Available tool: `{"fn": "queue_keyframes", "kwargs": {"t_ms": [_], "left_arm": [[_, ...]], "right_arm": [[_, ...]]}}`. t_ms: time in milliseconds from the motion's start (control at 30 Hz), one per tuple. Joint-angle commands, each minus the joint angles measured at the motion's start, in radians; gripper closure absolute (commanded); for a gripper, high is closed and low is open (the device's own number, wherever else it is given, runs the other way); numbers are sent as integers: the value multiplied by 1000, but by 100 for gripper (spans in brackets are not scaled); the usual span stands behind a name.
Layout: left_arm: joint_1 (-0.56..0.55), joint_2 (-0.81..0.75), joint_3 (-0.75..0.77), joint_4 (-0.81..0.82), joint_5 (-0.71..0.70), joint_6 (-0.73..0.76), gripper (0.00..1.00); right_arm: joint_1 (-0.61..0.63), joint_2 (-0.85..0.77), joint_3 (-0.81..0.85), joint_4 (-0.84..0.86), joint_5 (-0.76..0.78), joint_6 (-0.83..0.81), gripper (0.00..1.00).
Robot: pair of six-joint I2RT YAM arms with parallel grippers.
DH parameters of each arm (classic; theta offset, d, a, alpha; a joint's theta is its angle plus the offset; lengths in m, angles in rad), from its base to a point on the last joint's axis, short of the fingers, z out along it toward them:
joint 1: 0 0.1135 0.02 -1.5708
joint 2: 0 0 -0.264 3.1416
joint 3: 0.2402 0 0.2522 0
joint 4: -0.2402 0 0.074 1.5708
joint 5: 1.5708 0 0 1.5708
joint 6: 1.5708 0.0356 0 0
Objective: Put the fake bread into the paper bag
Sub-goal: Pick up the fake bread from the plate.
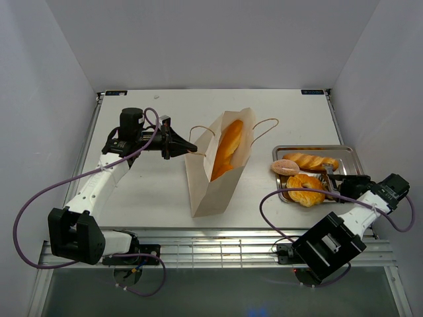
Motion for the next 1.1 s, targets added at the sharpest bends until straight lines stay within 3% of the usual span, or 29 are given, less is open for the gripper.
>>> {"fn": "queue_keyframes", "kwargs": {"t_ms": [0,533,1067], "left_arm": [[-2,-13,8,4,3,13,100],[-2,-23,4,-12,-8,19,100],[-2,-24,0,-19,-9,25,100]], "right_arm": [[13,6,13,74,-28,17,49],[75,48,-40,172,-15,28,48],[75,14,20,60,-14,1,48]]}}
